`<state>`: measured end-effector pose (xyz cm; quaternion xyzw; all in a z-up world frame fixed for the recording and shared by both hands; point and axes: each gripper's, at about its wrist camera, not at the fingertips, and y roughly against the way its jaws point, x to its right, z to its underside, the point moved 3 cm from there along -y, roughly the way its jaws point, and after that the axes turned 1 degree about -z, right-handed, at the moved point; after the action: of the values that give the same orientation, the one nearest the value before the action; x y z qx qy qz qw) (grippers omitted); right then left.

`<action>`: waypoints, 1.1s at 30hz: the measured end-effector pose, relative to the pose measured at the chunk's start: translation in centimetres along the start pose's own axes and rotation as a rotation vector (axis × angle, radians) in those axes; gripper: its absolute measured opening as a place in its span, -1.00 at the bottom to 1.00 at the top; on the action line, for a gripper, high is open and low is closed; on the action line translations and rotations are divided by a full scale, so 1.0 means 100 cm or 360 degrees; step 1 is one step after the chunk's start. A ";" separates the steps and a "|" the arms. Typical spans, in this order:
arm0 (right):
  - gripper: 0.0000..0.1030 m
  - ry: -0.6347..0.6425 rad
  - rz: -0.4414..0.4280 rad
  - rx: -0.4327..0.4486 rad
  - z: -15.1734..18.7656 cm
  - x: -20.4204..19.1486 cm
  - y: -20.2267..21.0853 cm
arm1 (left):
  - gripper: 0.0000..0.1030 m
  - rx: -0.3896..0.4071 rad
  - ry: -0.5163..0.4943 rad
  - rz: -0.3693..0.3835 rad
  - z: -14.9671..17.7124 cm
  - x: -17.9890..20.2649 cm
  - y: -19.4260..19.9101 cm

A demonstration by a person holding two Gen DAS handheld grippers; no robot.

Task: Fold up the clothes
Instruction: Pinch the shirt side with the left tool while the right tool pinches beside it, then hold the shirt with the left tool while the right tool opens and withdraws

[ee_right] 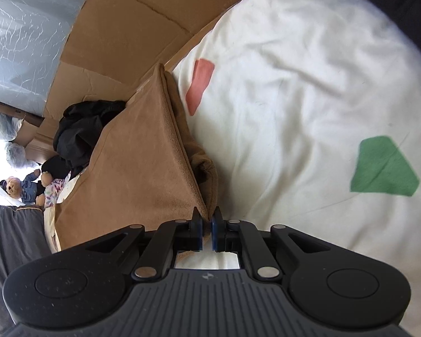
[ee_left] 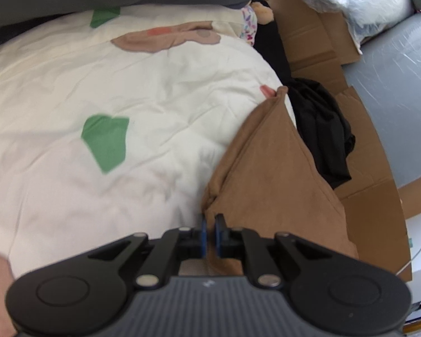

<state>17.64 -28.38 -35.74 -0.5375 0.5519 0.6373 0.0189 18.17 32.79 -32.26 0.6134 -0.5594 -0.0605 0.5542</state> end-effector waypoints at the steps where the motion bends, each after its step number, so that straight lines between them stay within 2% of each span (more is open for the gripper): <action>1: -0.90 0.0003 0.0005 0.0001 -0.001 0.001 0.003 | -0.88 -0.0017 -0.0007 -0.0019 0.007 -0.004 0.005; 11: -0.90 0.0068 0.0076 -0.0039 -0.007 0.019 0.035 | -0.89 -0.0104 0.0142 0.0009 0.074 -0.058 0.050; 17: -0.90 0.0103 0.0109 -0.0060 -0.008 0.030 0.050 | -0.89 -0.0119 0.0187 0.0029 0.096 -0.071 0.071; 23: -0.90 0.0123 0.0158 -0.0078 -0.008 0.045 0.065 | -0.89 -0.0189 0.0218 0.0029 0.120 -0.099 0.082; 29: -0.90 0.0161 0.0188 -0.0123 -0.004 0.056 0.082 | -0.89 -0.0252 0.0230 0.0041 0.133 -0.131 0.095; 33: -0.90 0.0163 0.0216 -0.0125 -0.005 0.066 0.088 | -0.89 -0.0301 0.0249 0.0028 0.161 -0.163 0.106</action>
<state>9.75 -35.94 -34.33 -0.5309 0.5618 0.6301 -0.0738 -5.56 37.73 -39.38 0.5563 -0.5117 -0.0600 0.6520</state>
